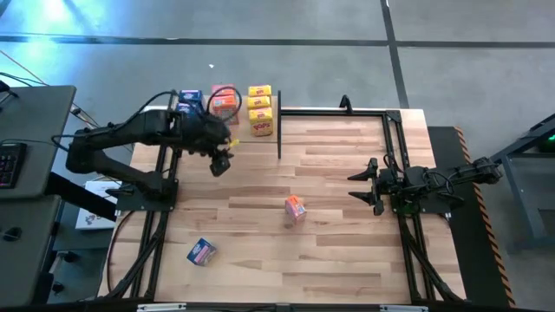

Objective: Stack cereal on shelf
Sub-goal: Put the blue cereal box on the shelf aligned with the other blue cereal boxes

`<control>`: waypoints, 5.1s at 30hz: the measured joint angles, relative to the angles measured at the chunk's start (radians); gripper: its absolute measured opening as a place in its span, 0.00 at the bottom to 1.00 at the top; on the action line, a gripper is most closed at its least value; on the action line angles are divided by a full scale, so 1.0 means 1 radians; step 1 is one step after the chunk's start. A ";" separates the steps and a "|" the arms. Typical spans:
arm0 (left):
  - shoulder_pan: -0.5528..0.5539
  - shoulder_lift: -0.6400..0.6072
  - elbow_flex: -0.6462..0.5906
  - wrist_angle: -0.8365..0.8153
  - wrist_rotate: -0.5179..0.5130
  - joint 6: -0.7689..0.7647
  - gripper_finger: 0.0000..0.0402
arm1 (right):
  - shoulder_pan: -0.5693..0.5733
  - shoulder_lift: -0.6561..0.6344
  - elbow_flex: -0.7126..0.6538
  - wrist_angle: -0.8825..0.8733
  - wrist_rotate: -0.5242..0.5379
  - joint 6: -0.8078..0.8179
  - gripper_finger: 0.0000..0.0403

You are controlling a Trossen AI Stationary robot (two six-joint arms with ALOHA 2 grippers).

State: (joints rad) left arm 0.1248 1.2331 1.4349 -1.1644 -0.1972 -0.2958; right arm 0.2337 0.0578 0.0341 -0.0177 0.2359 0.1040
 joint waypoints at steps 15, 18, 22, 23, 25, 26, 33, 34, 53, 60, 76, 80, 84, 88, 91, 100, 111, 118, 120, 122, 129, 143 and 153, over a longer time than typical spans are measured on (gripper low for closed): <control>-0.281 0.069 0.000 -0.224 -0.026 -0.564 0.55 | 0.000 0.000 0.000 0.000 0.000 0.000 0.58; -0.337 0.092 0.000 -0.245 -0.022 -0.653 0.55 | 0.000 0.000 0.000 0.000 0.000 0.000 0.58; -0.412 0.122 0.000 -0.273 -0.011 -0.764 0.60 | 0.000 0.000 0.000 0.000 0.000 0.000 0.58; -0.429 0.130 0.000 -0.276 -0.001 -0.788 0.62 | 0.000 0.000 0.000 0.000 0.000 0.000 0.58; -0.461 0.145 0.000 -0.278 0.019 -0.835 0.66 | 0.000 0.000 0.000 0.000 0.000 0.000 0.58; -0.476 0.151 0.000 -0.280 0.029 -0.858 0.67 | 0.000 0.000 0.000 0.000 0.000 0.000 0.58; -0.597 0.190 0.000 -0.279 0.057 -1.027 0.75 | 0.000 0.000 0.000 0.000 0.000 0.000 0.58; -0.613 0.197 0.001 -0.279 0.056 -1.058 0.75 | 0.000 0.000 0.000 0.000 0.000 0.000 0.58; -0.856 0.321 0.001 -0.214 0.091 -1.449 0.80 | 0.000 0.001 0.000 0.000 0.000 0.000 0.58; -0.897 0.375 0.000 -0.202 0.131 -1.470 0.80 | 0.000 0.001 0.000 0.000 0.000 0.000 0.58; -0.943 0.489 0.000 -0.211 0.142 -1.502 0.80 | 0.000 0.001 0.000 0.000 0.000 0.000 0.58; -0.944 0.513 0.000 -0.211 0.142 -1.501 0.80 | 0.000 0.001 0.000 0.000 0.000 0.000 0.58; -0.946 0.534 0.000 -0.207 0.142 -1.484 0.79 | 0.000 0.001 0.000 0.000 0.000 0.000 0.58; -0.946 0.546 0.000 -0.201 0.145 -1.474 0.77 | 0.000 0.001 0.000 0.000 0.000 0.000 0.58; -0.946 0.553 0.000 -0.197 0.146 -1.473 0.74 | 0.000 0.001 0.000 0.000 0.000 0.000 0.58; -0.947 0.553 0.000 -0.195 0.160 -1.473 0.58 | 0.000 0.001 0.000 0.000 0.000 0.000 0.58; -0.947 0.553 0.000 -0.194 0.160 -1.448 0.42 | 0.000 0.001 0.000 0.000 0.000 0.000 0.58; -0.943 0.552 0.000 -0.192 0.160 -1.399 0.36 | 0.000 0.001 0.000 0.000 0.000 0.000 0.58; -0.941 0.552 0.000 -0.192 0.160 -1.375 0.35 | 0.000 0.001 0.000 0.000 0.000 0.000 0.58; -0.936 0.552 0.008 -0.199 0.160 -1.348 0.34 | 0.000 0.001 0.000 0.000 0.000 0.000 0.58; -0.920 0.515 0.060 -0.275 0.118 -1.246 0.32 | 0.000 0.001 0.000 0.000 0.000 0.000 0.58; -0.827 0.267 0.060 -0.354 -0.023 -0.991 0.32 | 0.000 0.001 0.000 0.000 0.000 0.000 0.58; -0.681 0.136 0.060 -0.408 -0.031 -0.711 0.32 | 0.000 0.001 0.000 0.000 0.000 0.000 0.58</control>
State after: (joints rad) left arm -0.5559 1.3690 1.4952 -1.5720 -0.2283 -1.0069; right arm 0.2337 0.0586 0.0341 -0.0177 0.2356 0.1040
